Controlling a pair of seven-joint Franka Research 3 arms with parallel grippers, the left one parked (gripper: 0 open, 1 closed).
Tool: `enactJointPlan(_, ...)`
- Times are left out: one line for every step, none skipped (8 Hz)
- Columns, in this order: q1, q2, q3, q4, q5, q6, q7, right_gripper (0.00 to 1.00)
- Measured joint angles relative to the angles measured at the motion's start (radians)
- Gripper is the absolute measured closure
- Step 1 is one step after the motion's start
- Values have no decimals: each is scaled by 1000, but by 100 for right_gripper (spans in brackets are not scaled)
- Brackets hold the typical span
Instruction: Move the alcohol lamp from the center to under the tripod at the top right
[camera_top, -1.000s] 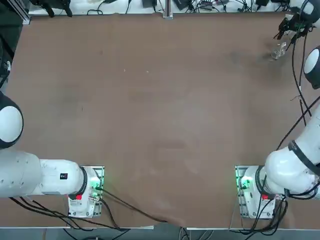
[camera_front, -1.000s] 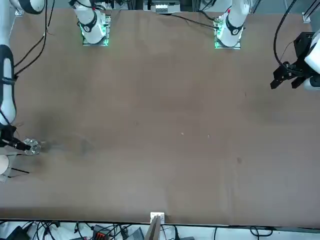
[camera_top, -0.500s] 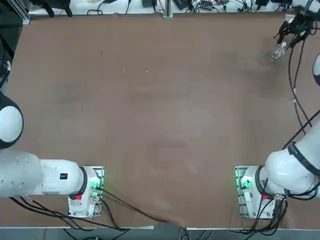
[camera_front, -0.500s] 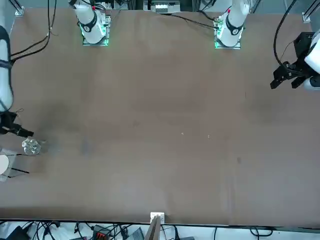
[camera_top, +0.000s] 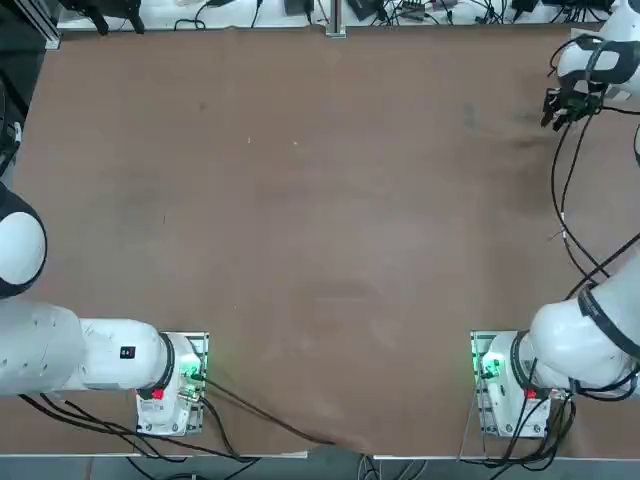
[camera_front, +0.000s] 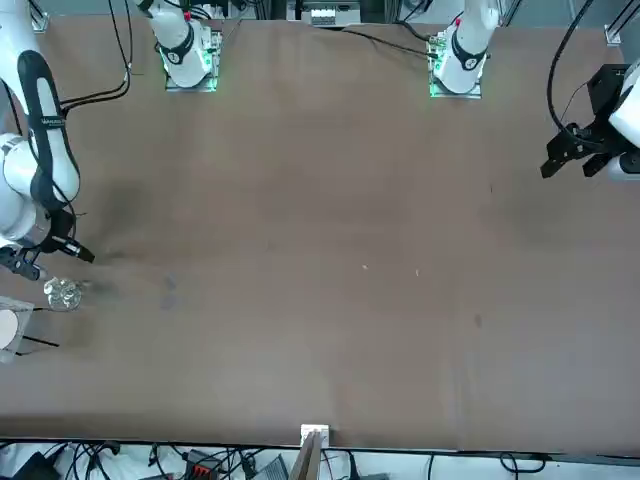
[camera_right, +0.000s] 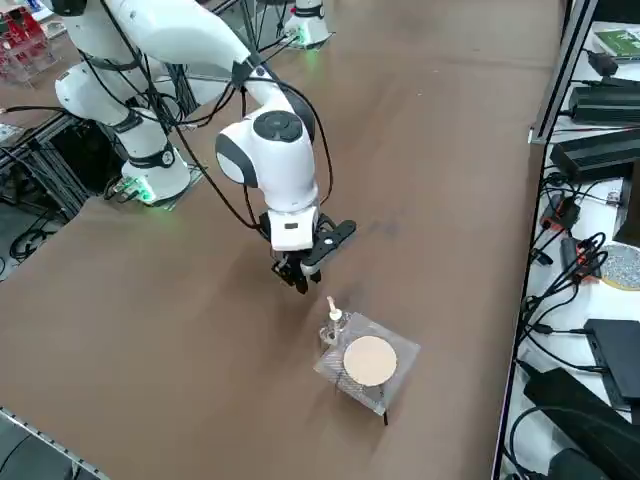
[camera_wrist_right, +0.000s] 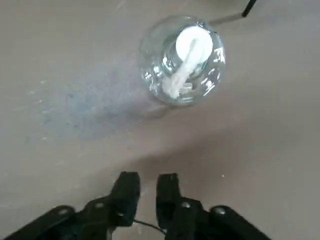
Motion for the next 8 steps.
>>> enactJointPlan(-1,14,-1,0,0,37,0,78)
enactJointPlan(-4,31,-3,-1,0,83,0,97)
enactJointPlan(-9,48,-4,0,0,120,0,98)
enactJointPlan(-16,61,-6,4,0,138,0,98)
enactJointPlan(-25,66,-7,13,0,143,0,99)
enactJointPlan(-32,72,-7,29,0,144,-1,99)
enactJointPlan(-36,81,-7,45,0,144,0,99)
enactJointPlan(-37,93,-7,61,1,144,2,99)
